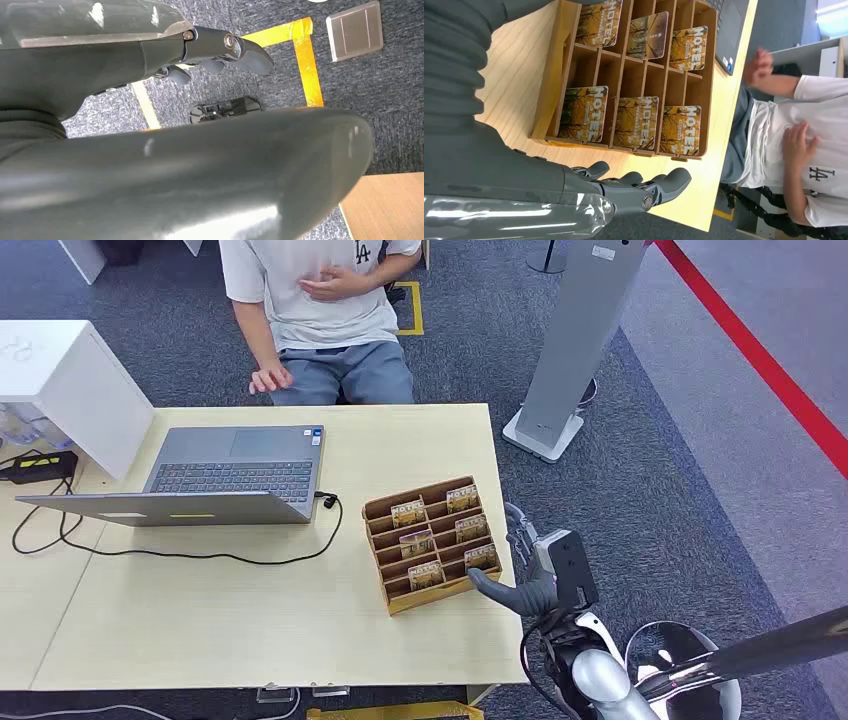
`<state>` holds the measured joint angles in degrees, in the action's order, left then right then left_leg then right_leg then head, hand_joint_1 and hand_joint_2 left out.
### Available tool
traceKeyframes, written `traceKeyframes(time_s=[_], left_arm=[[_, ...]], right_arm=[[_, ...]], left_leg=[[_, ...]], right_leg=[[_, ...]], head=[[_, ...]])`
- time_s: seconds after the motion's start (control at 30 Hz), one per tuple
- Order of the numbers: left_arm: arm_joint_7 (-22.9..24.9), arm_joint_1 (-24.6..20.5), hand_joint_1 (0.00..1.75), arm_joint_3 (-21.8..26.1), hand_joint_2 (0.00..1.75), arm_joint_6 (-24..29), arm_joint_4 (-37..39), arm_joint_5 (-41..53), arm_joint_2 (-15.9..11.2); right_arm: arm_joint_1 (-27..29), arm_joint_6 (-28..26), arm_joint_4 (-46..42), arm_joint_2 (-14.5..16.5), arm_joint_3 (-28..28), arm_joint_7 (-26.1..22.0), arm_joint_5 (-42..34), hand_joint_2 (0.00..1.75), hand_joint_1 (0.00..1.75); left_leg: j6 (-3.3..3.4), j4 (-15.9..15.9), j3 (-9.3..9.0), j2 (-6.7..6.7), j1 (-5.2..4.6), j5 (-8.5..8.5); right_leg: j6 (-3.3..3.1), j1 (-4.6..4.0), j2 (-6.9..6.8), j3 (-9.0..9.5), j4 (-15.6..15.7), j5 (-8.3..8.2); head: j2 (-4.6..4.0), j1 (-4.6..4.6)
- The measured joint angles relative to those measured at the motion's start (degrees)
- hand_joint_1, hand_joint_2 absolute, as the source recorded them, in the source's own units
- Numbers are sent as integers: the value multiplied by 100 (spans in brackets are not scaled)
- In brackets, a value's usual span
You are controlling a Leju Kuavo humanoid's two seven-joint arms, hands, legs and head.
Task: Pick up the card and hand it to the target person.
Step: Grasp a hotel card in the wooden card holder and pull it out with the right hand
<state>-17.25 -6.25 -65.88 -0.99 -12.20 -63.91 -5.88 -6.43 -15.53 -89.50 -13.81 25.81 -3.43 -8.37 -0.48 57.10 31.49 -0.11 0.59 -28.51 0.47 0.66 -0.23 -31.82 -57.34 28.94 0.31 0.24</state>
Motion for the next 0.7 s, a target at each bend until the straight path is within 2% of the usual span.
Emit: traceKeyframes(time_s=[0.17,0.23,0.27,0.3,0.37,0.4,0.47,0.53,0.7], left_arm=[[10,0,0,0,0,30,0,-11,1],[22,0,0,0,0,39,0,-34,0],[24,0,0,0,0,43,0,-46,0],[24,0,0,0,0,46,0,-54,0],[23,0,0,0,0,48,0,-58,0],[22,0,0,0,0,45,0,-57,0],[12,0,0,0,0,36,0,-53,0],[0,0,0,0,0,20,0,-39,0],[-15,0,0,0,0,-30,0,20,0]], right_arm=[[-12,-130,0,-1,3,94,241,175,3],[-39,-452,0,-3,14,377,916,175,26],[-59,-663,0,-7,22,616,1434,175,44],[-81,-877,0,-11,29,924,2046,175,74],[-119,-1151,-2,-25,36,1619,3390,175,123],[-129,-1187,-7,-32,35,1928,4009,175,141],[-134,-1110,-30,-44,26,2362,4935,175,146],[-131,-969,-69,-48,8,2589,5486,175,143],[-138,-595,-139,-47,-11,2788,6183,175,138]], left_leg=[[0,0,0,0,0,0],[0,0,0,0,0,0],[0,0,0,0,0,0],[0,0,0,0,0,0],[0,0,-1,0,0,0],[0,0,-1,0,0,0],[0,0,-1,0,0,0],[0,0,-1,0,0,0],[0,0,0,0,0,0]], right_leg=[[0,0,0,0,0,0],[0,0,0,0,0,0],[0,0,0,0,0,0],[0,0,0,0,0,0],[0,0,0,0,0,0],[0,0,0,0,0,0],[0,0,0,0,0,0],[0,0,0,0,0,0],[0,0,0,0,0,0]], head=[[0,-1],[0,-2],[0,-2],[0,-1],[0,2],[0,3],[0,5],[0,2],[0,-5]])
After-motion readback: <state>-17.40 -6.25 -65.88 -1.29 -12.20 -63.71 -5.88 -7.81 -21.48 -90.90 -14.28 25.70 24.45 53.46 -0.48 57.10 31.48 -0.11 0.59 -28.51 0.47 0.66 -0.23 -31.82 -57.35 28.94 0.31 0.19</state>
